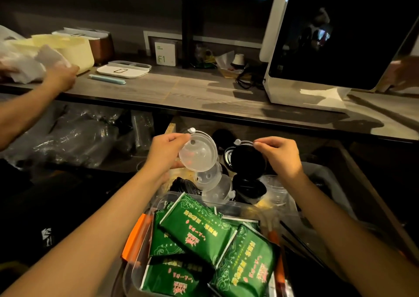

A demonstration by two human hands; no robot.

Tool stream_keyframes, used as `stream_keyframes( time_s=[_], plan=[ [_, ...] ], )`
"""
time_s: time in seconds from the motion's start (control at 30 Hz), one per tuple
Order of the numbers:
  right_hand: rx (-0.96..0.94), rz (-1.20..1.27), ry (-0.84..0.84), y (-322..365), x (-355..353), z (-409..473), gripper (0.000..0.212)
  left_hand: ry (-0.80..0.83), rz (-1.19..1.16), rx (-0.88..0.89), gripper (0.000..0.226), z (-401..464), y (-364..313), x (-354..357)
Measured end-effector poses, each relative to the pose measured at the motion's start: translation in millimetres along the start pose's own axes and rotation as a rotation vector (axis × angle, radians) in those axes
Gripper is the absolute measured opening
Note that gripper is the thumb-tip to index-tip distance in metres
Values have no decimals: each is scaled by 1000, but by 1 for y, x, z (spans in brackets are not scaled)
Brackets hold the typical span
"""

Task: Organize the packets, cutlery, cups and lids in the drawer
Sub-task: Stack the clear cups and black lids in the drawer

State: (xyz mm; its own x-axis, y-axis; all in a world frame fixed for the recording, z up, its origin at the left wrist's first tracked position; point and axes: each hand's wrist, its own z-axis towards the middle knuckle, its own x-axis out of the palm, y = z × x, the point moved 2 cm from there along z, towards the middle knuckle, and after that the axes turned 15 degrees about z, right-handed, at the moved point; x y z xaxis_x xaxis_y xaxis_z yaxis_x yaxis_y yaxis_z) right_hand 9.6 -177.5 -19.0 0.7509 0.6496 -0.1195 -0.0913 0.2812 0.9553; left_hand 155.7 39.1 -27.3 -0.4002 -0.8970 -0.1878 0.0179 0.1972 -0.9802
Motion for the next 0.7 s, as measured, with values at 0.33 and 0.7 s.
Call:
stream_keyframes(
  time_s=[0.33, 0.7],
  plan=[
    [315, 285, -142, -18, -7, -28, 10, 26, -191, -157, 5, -16, -19, 2],
    [205, 284, 174, 15, 37, -71, 19, 61, 75, 133, 10, -52, -7, 44]
  ],
)
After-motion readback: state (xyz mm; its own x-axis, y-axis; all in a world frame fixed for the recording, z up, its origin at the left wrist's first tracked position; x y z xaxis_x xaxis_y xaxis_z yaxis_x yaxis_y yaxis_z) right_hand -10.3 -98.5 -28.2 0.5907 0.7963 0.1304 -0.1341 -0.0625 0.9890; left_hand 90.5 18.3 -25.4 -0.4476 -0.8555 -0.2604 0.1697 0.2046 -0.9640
